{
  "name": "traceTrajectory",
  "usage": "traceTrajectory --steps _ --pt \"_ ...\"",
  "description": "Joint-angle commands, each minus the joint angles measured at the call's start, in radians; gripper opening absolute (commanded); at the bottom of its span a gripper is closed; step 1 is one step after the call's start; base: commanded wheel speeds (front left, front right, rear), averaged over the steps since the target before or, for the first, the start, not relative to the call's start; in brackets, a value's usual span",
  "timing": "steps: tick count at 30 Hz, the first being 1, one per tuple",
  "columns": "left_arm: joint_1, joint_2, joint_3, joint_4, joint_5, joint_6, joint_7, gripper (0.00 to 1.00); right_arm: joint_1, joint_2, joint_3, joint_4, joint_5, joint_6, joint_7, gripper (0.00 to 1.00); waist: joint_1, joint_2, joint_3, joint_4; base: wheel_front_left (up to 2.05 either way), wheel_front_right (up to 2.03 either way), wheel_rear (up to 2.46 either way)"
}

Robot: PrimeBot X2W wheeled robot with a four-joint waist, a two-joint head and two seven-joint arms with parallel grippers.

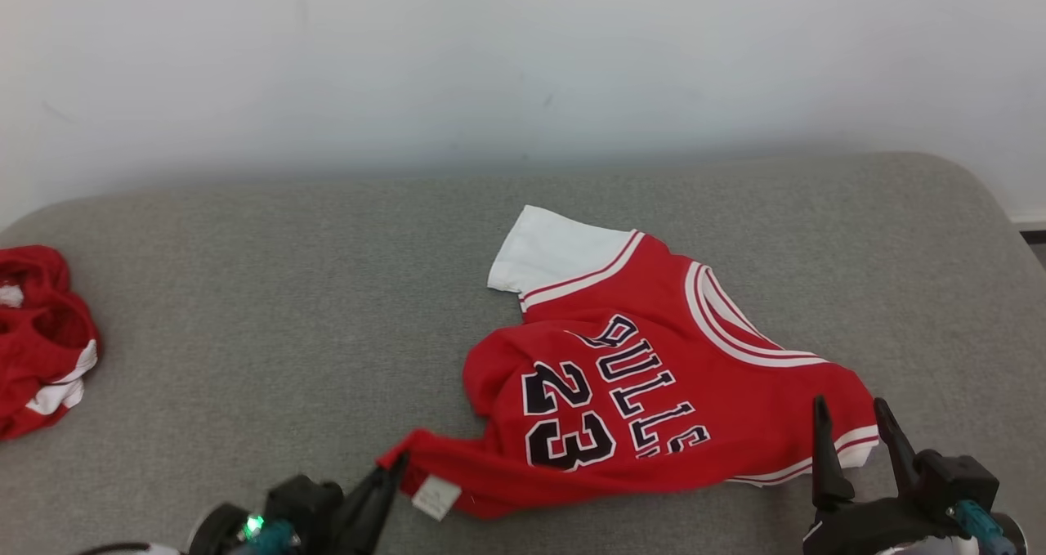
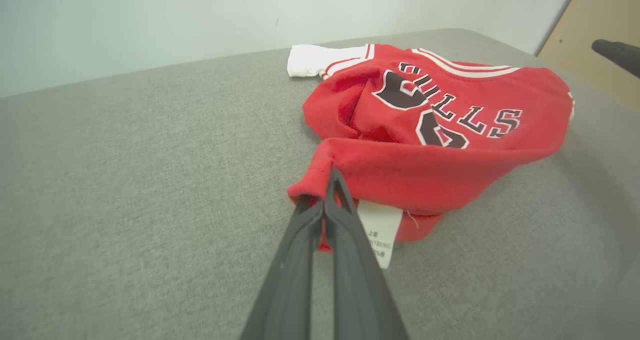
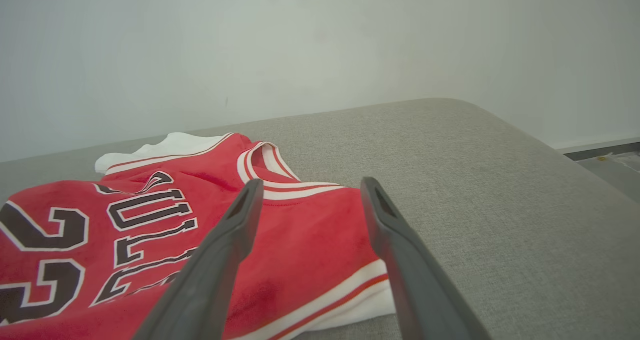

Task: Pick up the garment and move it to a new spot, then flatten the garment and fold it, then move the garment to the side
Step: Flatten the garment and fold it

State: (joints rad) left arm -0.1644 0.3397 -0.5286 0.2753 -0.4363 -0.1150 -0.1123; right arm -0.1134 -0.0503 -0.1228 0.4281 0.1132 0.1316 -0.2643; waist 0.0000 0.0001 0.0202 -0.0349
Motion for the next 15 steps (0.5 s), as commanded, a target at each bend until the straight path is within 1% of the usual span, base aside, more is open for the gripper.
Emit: traceTrajectory --steps 1,7,14,15 --pt "-0.038 0.002 0.005 0.021 -0.005 -0.006 -0.02 0.0 -0.013 0.0 -0.001 -0.002 -0.005 -0.002 -0.002 1.0 0.0 -0.0001 0.013 -0.021 0.0 0.0 0.0" --pt "-0.19 0.006 -0.011 0.171 -0.031 -0.015 -0.075 0.0 -0.038 0.0 -0.003 0.009 -0.013 -0.002 -0.002 1.0 0.0 -0.0001 0.039 -0.054 0.0 0.0 0.0" --pt "-0.313 0.012 -0.093 0.346 -0.099 -0.014 -0.131 0.0 -0.052 0.0 -0.007 0.026 -0.019 -0.002 -0.001 1.0 0.0 -0.0001 0.057 -0.074 0.0 0.0 0.0" --pt "-0.325 0.007 -0.095 0.368 -0.109 -0.013 -0.138 0.1 -0.053 0.0 -0.008 0.026 -0.019 -0.002 -0.001 1.0 0.0 -0.0001 0.057 -0.073 0.0 0.0 0.0"
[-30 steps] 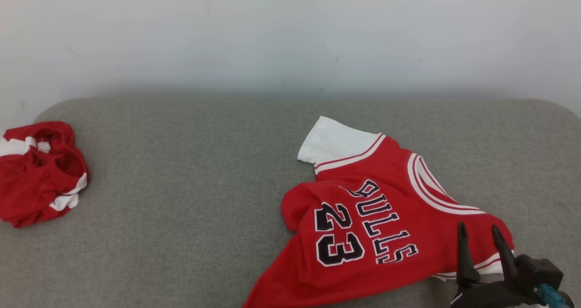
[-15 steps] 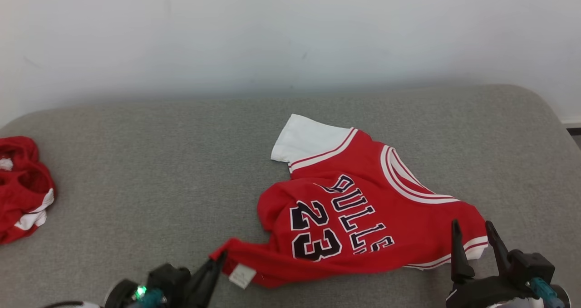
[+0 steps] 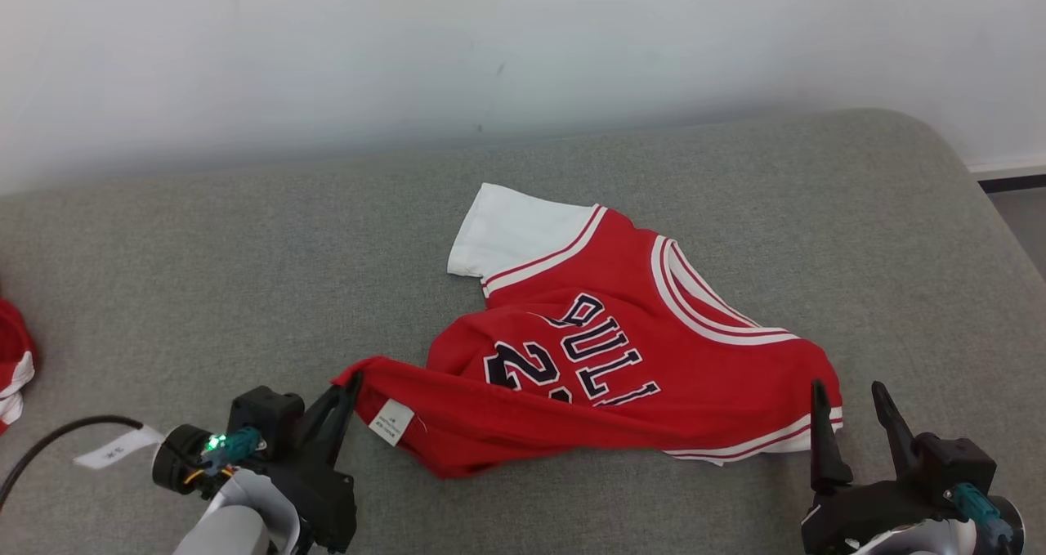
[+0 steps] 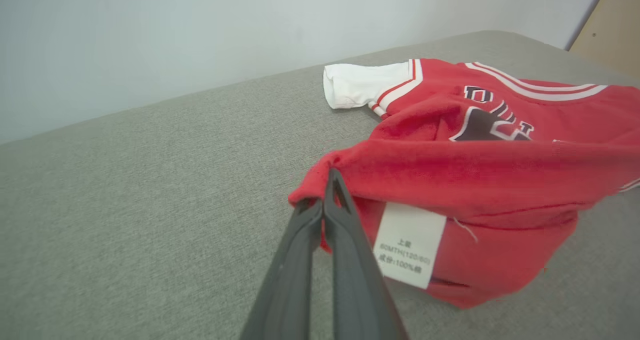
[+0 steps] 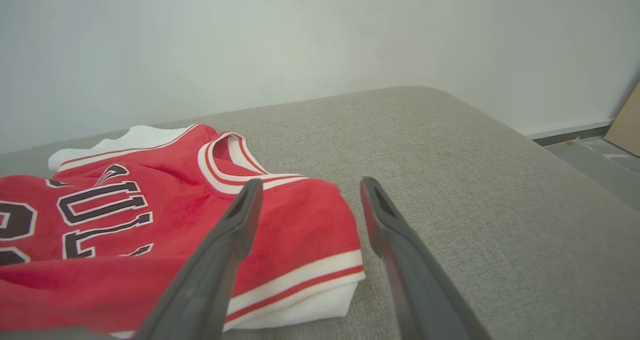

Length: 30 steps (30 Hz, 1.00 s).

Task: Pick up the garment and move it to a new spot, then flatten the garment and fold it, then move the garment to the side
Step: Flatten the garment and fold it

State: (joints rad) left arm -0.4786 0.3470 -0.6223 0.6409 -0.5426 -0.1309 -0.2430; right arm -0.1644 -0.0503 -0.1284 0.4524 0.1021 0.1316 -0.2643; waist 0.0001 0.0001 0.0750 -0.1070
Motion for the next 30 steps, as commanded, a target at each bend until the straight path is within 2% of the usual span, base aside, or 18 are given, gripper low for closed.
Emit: traceTrajectory --steps 1,2,3,10,18,30 --pt "-0.019 -0.007 -0.007 0.023 -0.008 0.002 -0.011 0.48 -0.002 0.0 -0.004 0.002 -0.009 -0.002 -0.002 1.0 -0.0001 -0.0001 0.003 0.0 0.0 0.0 0.0" --pt "-0.027 -0.012 -0.01 0.041 -0.01 0.002 -0.016 0.98 -0.001 0.0 -0.006 0.003 -0.009 -0.002 -0.001 1.0 -0.0001 -0.0001 0.003 0.003 0.0 0.0 0.0" --pt "-0.034 -0.015 -0.01 0.057 -0.012 0.002 -0.019 1.0 0.001 0.0 -0.007 0.004 -0.009 -0.002 -0.002 1.0 -0.0001 -0.0001 0.002 0.007 0.0 0.0 0.0" --pt "0.012 -0.045 0.03 0.024 -0.032 0.002 -0.021 1.0 0.013 0.0 -0.012 0.001 0.004 -0.002 -0.002 1.0 -0.0001 -0.0001 -0.005 0.049 0.0 0.0 0.0" --pt "0.14 -0.066 0.094 -0.079 0.03 0.002 -0.021 1.0 0.026 0.0 -0.011 -0.009 0.018 -0.002 -0.001 1.0 -0.0001 -0.0001 -0.002 0.088 0.0 0.0 0.0" --pt "0.219 -0.096 0.154 -0.093 0.066 0.002 -0.021 1.0 0.02 0.0 -0.012 -0.016 0.004 -0.002 -0.001 1.0 -0.0001 -0.0001 0.002 0.078 0.0 0.0 0.0"
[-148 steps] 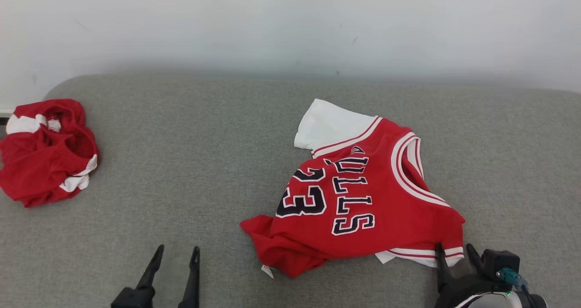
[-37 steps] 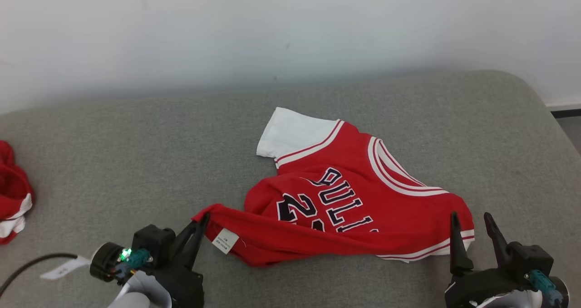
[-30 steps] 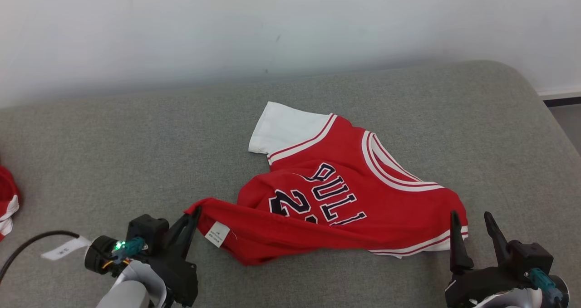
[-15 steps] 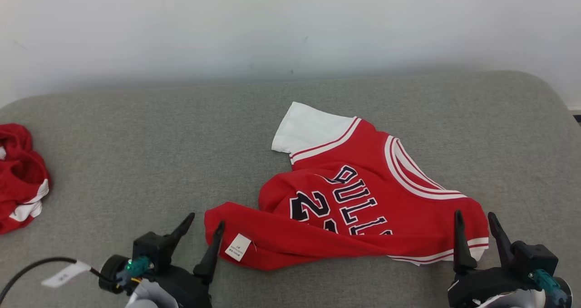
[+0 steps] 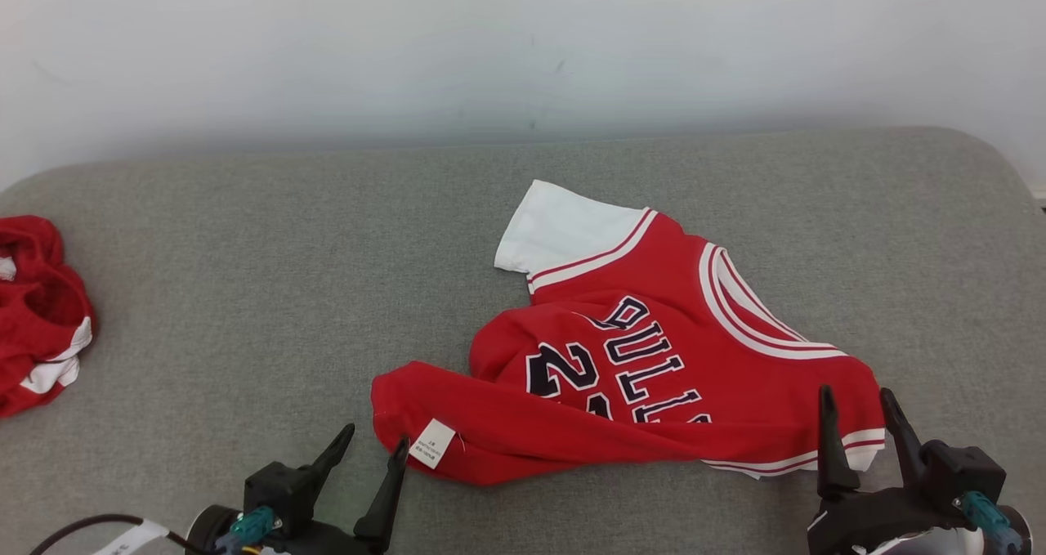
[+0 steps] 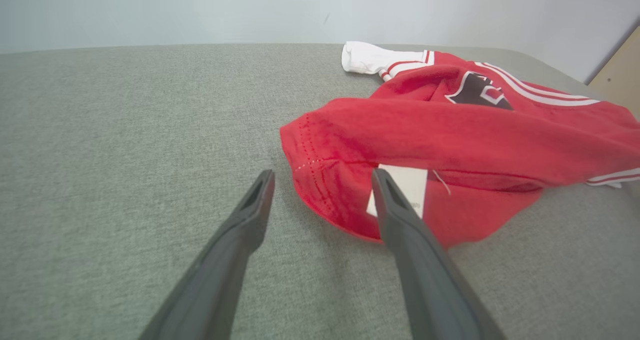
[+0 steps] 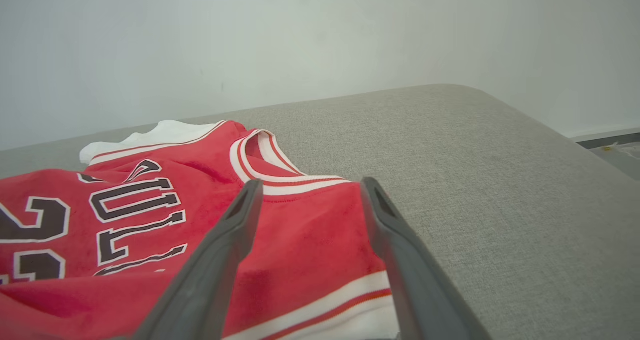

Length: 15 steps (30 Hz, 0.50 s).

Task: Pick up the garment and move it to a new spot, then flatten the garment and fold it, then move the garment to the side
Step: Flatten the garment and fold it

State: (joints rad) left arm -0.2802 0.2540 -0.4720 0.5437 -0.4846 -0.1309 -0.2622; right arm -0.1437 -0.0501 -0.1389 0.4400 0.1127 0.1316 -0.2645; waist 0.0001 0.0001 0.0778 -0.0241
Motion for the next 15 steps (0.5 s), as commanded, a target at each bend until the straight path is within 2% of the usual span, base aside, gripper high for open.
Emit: traceTrajectory --steps 1,5,10,15 --pt "0.024 -0.005 0.007 0.007 0.012 0.002 -0.002 1.0 0.005 0.0 -0.005 -0.005 -0.008 -0.002 -0.001 1.0 -0.0001 -0.0001 -0.003 -0.007 0.0 0.0 0.0" --pt "0.076 -0.03 0.071 -0.04 0.02 0.003 -0.002 1.0 0.064 -0.001 -0.034 -0.026 -0.015 -0.002 -0.001 1.0 -0.0001 -0.0001 -0.026 -0.014 0.0 0.0 0.0" --pt "0.174 -0.05 0.155 -0.137 0.081 0.023 -0.002 1.0 0.139 0.0 -0.058 -0.051 -0.023 -0.002 -0.001 1.0 -0.0001 -0.0001 -0.036 -0.017 0.0 0.0 0.0" --pt "0.251 -0.078 0.259 -0.24 0.148 0.048 -0.002 1.0 0.135 0.0 -0.068 -0.012 -0.021 -0.002 -0.001 1.0 -0.0001 -0.0001 -0.022 -0.015 0.0 0.0 0.0"
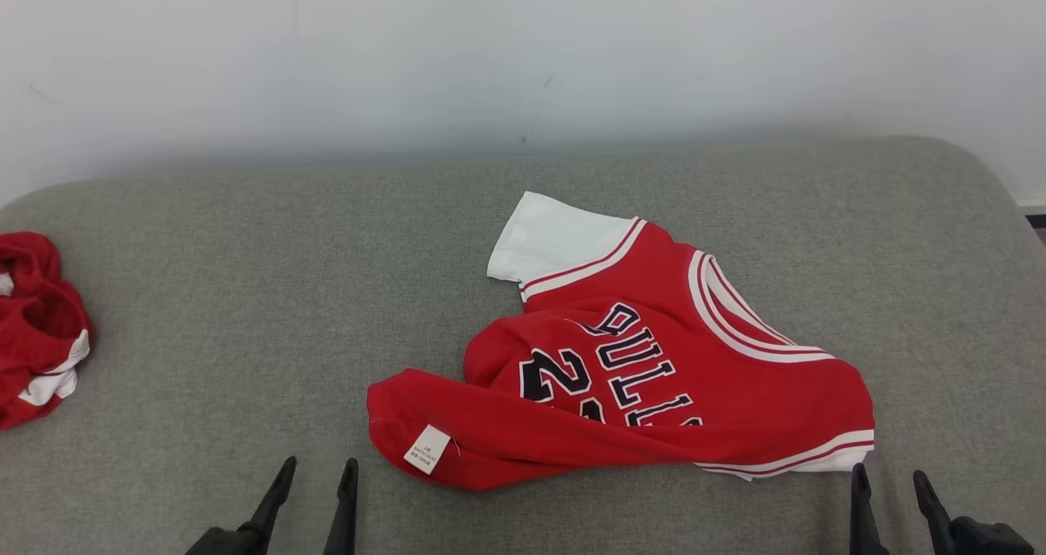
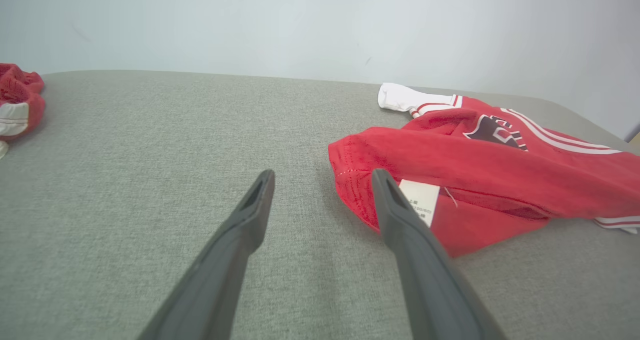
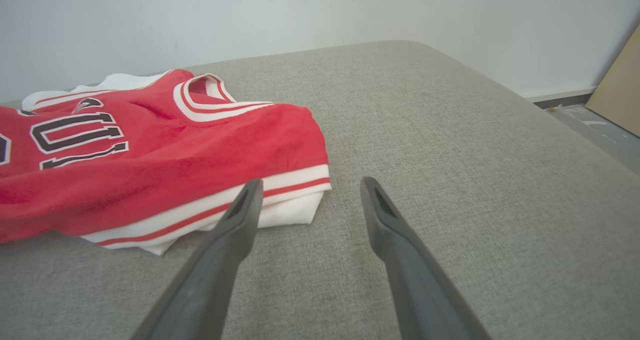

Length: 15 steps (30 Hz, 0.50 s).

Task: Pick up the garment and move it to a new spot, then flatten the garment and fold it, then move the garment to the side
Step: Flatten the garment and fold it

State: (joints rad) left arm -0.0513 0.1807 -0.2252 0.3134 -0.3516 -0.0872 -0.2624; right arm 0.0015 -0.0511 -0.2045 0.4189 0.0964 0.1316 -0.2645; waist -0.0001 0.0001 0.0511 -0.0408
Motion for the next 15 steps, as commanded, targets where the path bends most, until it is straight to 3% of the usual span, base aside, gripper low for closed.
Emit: traceTrajectory --steps 1,8,15 --pt "0.022 -0.005 0.012 -0.01 0.015 0.004 -0.002 1.0 -0.01 0.001 -0.002 0.009 -0.005 -0.002 -0.001 1.0 0.0001 -0.0001 0.005 0.002 0.0 0.0 0.0" --pt "0.066 -0.042 0.096 -0.052 0.076 -0.01 -0.002 1.0 -0.139 -0.01 -0.045 0.155 -0.046 -0.002 -0.001 1.0 0.0001 -0.0001 0.008 0.022 0.0 0.0 0.0" --pt "0.068 -0.065 0.115 -0.044 0.106 -0.032 -0.002 1.0 -0.248 -0.045 -0.115 0.407 -0.081 -0.002 -0.001 1.0 0.0001 -0.0001 -0.002 0.058 0.0 0.0 0.0"
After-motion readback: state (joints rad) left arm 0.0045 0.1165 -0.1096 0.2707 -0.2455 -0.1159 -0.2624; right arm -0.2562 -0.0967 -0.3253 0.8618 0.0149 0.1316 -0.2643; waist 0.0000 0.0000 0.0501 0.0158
